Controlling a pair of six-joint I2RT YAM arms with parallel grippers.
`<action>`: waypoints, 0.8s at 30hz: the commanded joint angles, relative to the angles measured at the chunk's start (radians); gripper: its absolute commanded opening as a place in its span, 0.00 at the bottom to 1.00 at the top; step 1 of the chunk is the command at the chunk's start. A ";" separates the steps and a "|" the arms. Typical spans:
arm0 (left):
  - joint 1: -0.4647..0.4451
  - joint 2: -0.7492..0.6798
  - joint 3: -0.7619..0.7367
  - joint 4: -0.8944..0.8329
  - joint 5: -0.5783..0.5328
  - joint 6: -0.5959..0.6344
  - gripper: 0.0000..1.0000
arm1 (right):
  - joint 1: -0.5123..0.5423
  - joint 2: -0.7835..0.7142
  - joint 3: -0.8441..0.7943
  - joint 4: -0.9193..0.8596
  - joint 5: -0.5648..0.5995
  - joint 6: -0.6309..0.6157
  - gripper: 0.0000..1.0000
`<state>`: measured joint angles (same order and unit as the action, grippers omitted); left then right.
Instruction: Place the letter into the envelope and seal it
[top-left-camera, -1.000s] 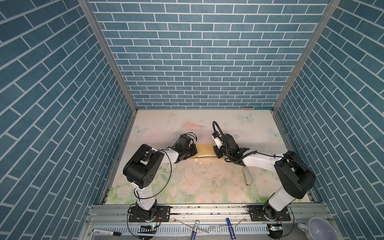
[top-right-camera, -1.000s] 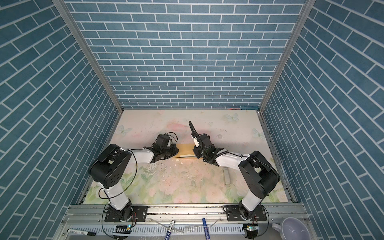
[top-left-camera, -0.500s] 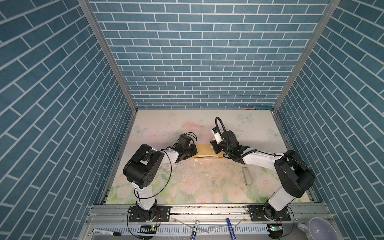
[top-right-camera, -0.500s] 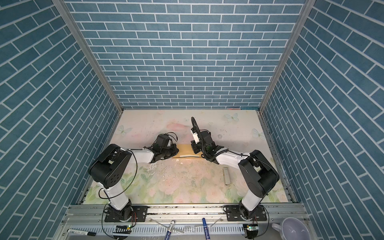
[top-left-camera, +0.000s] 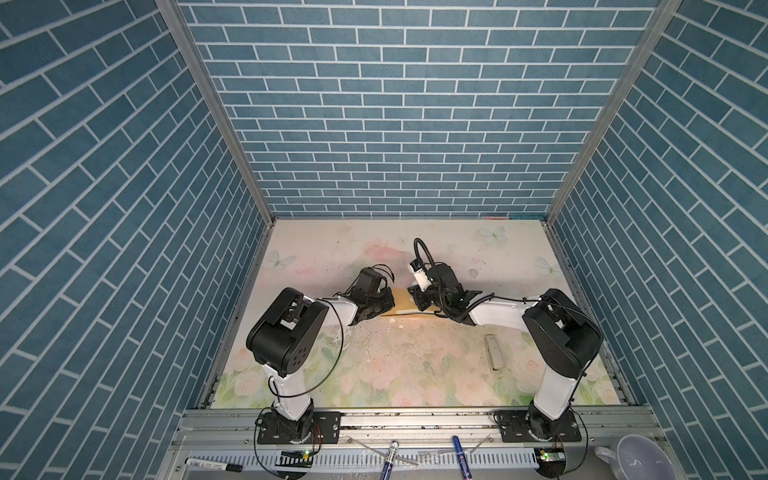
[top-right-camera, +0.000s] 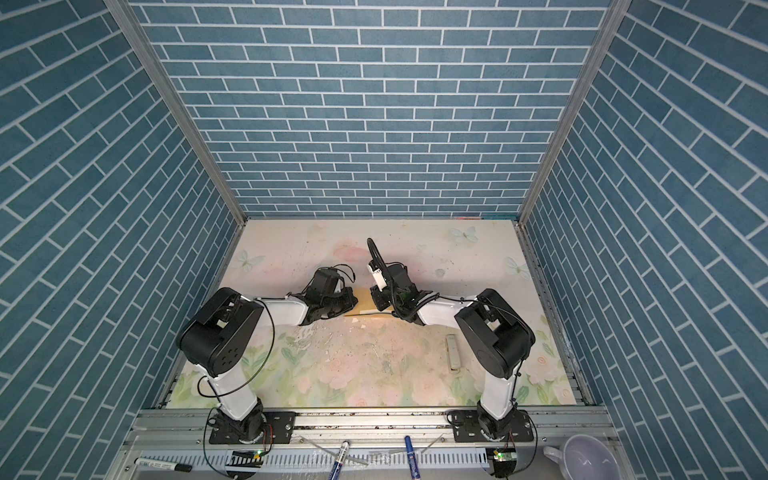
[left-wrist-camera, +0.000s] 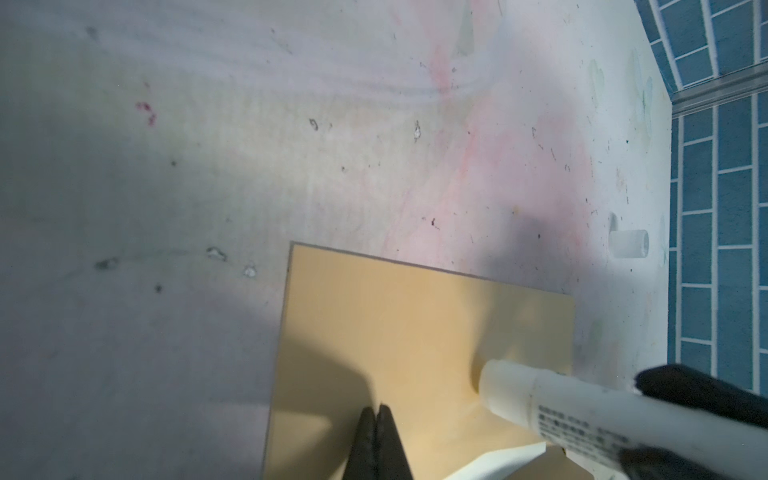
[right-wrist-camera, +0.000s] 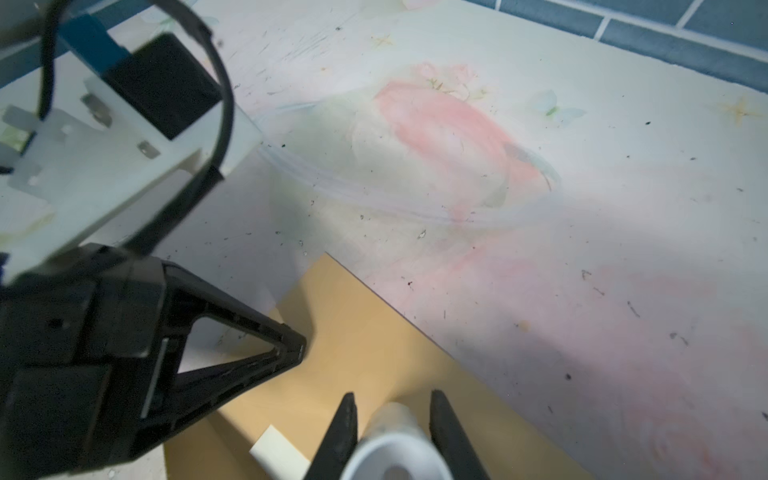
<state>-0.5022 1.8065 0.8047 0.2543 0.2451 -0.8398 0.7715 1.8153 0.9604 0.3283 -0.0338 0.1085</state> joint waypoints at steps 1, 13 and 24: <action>0.002 0.082 -0.037 -0.183 -0.053 0.014 0.00 | 0.005 0.016 0.042 0.001 0.012 0.001 0.00; 0.002 0.083 -0.039 -0.183 -0.054 0.015 0.00 | -0.004 -0.027 -0.048 -0.061 0.119 -0.063 0.00; 0.002 0.080 -0.042 -0.184 -0.055 0.016 0.00 | -0.053 -0.114 -0.163 -0.105 0.176 -0.062 0.00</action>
<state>-0.5030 1.8179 0.8097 0.2737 0.2501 -0.8394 0.7506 1.7336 0.8562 0.3237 0.0414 0.0967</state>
